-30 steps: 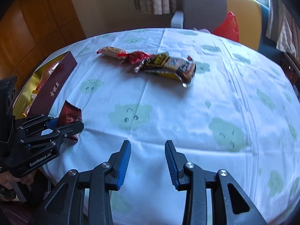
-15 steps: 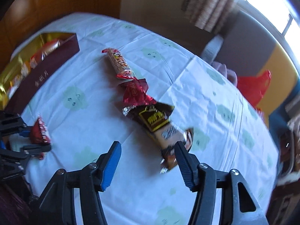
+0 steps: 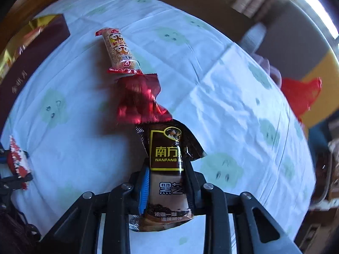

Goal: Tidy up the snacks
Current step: 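Hold the dark red candy in the left tool while the right tool grasps the NANFANG sesame bar, then hold the dark red candy and NANFANG bar in both tools near the tin, then carry the dark red candy into the gold tin and open the left tool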

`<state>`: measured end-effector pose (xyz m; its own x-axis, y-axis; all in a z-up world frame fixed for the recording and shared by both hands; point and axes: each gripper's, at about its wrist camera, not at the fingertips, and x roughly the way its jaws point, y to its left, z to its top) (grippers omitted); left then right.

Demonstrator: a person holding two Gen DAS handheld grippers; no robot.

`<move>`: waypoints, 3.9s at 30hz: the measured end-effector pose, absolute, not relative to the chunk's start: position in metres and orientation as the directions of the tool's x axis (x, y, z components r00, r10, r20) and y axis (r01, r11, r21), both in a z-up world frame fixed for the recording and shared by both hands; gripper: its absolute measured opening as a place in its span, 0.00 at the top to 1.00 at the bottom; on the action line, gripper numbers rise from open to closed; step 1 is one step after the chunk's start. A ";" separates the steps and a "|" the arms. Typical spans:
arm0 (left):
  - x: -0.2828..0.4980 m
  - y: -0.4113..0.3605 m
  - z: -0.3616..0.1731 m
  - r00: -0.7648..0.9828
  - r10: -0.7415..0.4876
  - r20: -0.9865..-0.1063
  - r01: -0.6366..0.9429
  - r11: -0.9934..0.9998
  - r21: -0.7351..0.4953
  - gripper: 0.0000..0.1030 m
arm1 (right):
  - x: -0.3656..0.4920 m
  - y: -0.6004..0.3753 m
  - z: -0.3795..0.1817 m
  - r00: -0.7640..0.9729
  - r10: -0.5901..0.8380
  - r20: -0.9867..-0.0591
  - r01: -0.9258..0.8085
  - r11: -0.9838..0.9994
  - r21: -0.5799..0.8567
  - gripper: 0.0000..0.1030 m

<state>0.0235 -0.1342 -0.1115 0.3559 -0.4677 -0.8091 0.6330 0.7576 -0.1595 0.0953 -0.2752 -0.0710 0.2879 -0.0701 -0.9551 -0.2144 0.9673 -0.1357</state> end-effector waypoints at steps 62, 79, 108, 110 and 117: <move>0.008 -0.134 -0.109 0.433 -0.399 -0.808 0.607 0.792 -0.065 0.77 | -0.059 -0.230 -0.086 0.635 -0.084 -0.768 0.155 0.988 0.020 0.63; 0.006 -0.136 -0.108 0.447 -0.387 -0.806 0.603 0.796 -0.048 0.77 | -0.062 -0.229 -0.086 0.654 -0.094 -0.751 0.152 0.988 0.009 0.63; 0.047 0.000 -0.004 0.633 -0.368 -0.681 0.339 0.923 -0.183 0.78 | -0.062 -0.229 -0.086 0.657 -0.097 -0.748 0.150 0.989 0.003 0.64; 0.062 0.041 -0.005 0.654 -0.309 -0.690 0.231 0.951 -0.207 0.78 | -0.062 -0.229 -0.086 0.657 -0.097 -0.748 0.150 0.989 0.004 0.64; 0.098 0.130 -0.042 0.598 -0.193 -0.778 -0.003 0.970 -0.243 0.78 | -0.061 -0.229 -0.086 0.651 -0.104 -0.752 0.160 0.987 0.001 0.64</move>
